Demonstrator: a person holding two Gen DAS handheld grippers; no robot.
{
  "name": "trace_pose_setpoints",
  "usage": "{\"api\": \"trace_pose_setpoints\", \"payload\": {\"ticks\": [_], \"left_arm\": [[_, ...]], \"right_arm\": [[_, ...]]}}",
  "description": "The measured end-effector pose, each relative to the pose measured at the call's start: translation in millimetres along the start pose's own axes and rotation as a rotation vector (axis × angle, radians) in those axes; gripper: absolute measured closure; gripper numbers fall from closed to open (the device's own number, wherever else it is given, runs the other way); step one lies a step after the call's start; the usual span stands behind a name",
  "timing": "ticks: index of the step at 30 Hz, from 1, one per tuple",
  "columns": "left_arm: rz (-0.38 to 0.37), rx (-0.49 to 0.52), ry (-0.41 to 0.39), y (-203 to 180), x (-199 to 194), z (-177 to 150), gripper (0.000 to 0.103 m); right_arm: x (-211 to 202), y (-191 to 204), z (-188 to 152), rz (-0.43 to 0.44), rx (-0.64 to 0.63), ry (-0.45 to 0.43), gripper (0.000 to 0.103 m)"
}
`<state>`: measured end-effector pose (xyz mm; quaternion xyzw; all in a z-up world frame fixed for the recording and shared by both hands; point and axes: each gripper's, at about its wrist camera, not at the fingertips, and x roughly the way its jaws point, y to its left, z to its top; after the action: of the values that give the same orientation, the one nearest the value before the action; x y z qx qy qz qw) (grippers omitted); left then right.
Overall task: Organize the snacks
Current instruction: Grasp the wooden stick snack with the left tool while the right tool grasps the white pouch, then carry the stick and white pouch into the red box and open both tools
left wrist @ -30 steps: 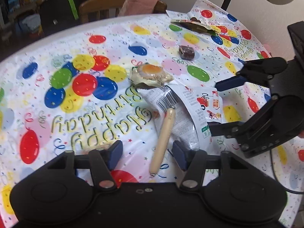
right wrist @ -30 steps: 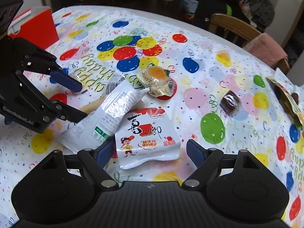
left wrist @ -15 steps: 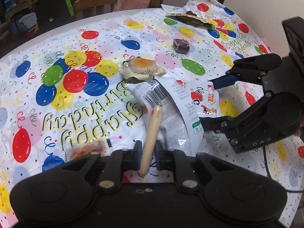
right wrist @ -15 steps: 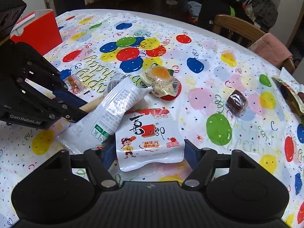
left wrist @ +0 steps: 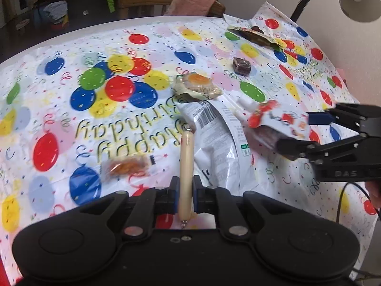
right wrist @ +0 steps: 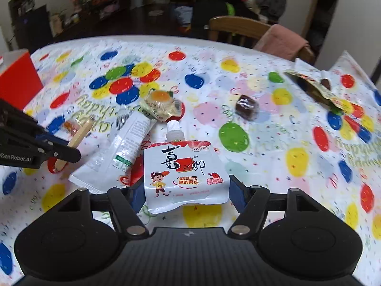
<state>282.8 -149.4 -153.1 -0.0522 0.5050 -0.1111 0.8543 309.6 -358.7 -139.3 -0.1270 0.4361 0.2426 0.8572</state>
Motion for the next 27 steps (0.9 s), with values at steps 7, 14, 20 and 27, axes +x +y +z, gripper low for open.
{"api": "trace_pose_setpoints", "payload": {"ticks": [7, 14, 20, 27], "left_arm": [[-0.012, -0.041, -0.025, 5.4, -32.2, -8.1, 0.095], [-0.001, -0.099, -0.056, 23.2, -73.1, -19.2, 0.095], [0.017, -0.126, -0.079, 49.3, -111.7, -30.6, 0.095], [0.049, -0.163, -0.113, 90.9, -156.1, -44.5, 0.095]], "right_arm": [[-43.7, 21.7, 0.3, -0.016, 0.030, -0.044, 0.034], [-79.0, 62.6, 7.4, 0.006, 0.032, -0.077, 0.034], [-98.8, 113.2, 21.8, 0.040, 0.006, -0.111, 0.034], [-110.9, 180.8, 46.6, 0.085, -0.035, -0.144, 0.034]]}}
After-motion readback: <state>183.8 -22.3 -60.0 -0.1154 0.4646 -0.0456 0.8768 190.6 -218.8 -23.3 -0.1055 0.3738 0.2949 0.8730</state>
